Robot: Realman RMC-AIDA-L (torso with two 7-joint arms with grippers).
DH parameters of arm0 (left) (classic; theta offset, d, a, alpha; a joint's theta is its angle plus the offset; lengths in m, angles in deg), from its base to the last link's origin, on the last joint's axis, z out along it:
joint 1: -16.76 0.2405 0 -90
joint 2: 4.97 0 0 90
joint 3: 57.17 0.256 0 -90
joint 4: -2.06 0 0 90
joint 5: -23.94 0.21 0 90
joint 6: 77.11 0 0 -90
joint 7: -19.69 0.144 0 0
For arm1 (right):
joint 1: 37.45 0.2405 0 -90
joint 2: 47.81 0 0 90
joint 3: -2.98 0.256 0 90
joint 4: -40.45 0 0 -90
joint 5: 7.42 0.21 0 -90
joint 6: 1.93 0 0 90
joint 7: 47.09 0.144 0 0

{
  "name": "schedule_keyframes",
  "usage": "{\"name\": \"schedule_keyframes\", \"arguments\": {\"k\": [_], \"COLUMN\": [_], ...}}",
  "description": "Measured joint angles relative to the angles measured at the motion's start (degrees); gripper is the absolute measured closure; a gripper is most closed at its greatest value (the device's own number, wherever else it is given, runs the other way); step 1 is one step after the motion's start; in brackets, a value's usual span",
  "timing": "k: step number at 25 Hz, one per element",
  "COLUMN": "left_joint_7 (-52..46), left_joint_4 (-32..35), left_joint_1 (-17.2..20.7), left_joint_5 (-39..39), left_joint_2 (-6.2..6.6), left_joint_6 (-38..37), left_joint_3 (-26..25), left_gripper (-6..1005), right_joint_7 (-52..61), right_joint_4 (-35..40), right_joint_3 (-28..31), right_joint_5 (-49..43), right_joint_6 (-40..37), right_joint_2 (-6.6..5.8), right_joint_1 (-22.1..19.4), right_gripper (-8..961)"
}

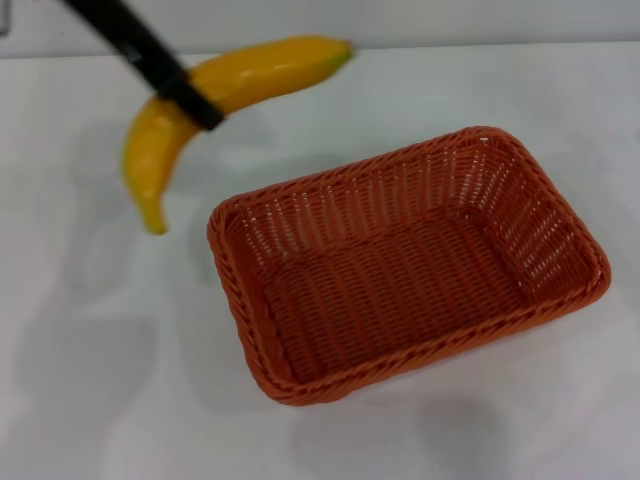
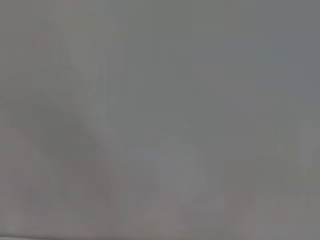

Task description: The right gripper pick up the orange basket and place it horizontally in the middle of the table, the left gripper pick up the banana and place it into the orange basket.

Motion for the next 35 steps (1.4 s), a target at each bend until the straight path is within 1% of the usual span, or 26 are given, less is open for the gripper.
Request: {"name": "schedule_keyframes", "arguments": {"k": [2,4,7,8,10,12,13,17,21,25,26,28,31,32,35], "left_joint_7": [0.3,1.1,2.0,2.0,1.7,0.5,0.2,0.0,0.1,0.5,0.7,0.7,0.5,0.4,0.1], "left_joint_4": [2.8,5.8,9.2,10.4,12.4,15.0,15.7,16.7,19.0,19.8,19.5,18.9,16.3,15.3,9.4], "left_joint_1": [-3.8,-6.9,-9.3,-9.9,-11.0,-11.9,-12.2,-12.4,-11.6,-10.9,-9.7,-8.9,-6.0,-5.2,-0.8], "left_joint_5": [-0.5,-0.8,-1.2,-1.3,-2.0,-4.8,-6.0,-8.2,-10.6,-12.1,-12.5,-12.7,-13.5,-13.6,-13.6], "left_joint_2": [-0.76,-2.55,-5.05,-5.59,-6.17,-6.31,-6.32,-6.30,-6.39,-6.40,-6.42,-6.42,-6.30,-6.24,-6.12], "left_joint_6": [-0.6,-2.6,-5.9,-7.1,-8.8,-11.0,-11.7,-13.8,-17.7,-18.5,-18.6,-18.6,-18.6,-18.7,-19.5], "left_joint_3": [0.4,1.3,4.8,6.5,9.7,14.0,15.1,15.8,15.9,16.0,16.1,16.1,15.9,15.7,14.9], "left_gripper": [487,487,487,487,487,487,487,488,488,469,460,441,413,378,272], "right_joint_7": [-1.3,-2.2,-3.3,-3.5,-3.6,-3.6,-3.6,-3.7,-3.8,-3.9,-3.9,-4.0,-4.0,-4.0,-4.3], "right_joint_4": [-0.2,-0.1,0.1,0.1,0.0,-0.1,-0.1,-0.2,0.0,0.3,0.3,0.4,0.5,0.5,0.5], "right_joint_3": [0.0,0.0,0.0,0.1,0.2,0.3,0.3,0.0,0.0,0.0,0.0,0.0,0.2,0.4,0.6], "right_joint_5": [0.4,0.5,0.6,0.6,0.6,0.6,0.6,0.5,0.3,0.2,0.2,0.2,0.2,0.1,0.2], "right_joint_6": [0.0,0.0,-0.1,-0.2,-0.4,-0.3,-0.3,0.1,0.7,1.6,1.8,2.1,2.9,3.1,3.3], "right_joint_2": [0.07,0.25,0.38,0.31,-0.10,-0.52,-0.65,-0.94,-1.06,-1.27,-1.35,-1.54,-1.94,-2.07,-2.33], "right_joint_1": [0.2,0.2,0.2,0.2,0.2,0.2,0.2,0.0,-0.3,-0.7,-0.9,-1.2,-1.6,-1.7,-2.0], "right_gripper": [209,209,209,209,209,209,209,209,209,209,208,208,208,208,208]}}
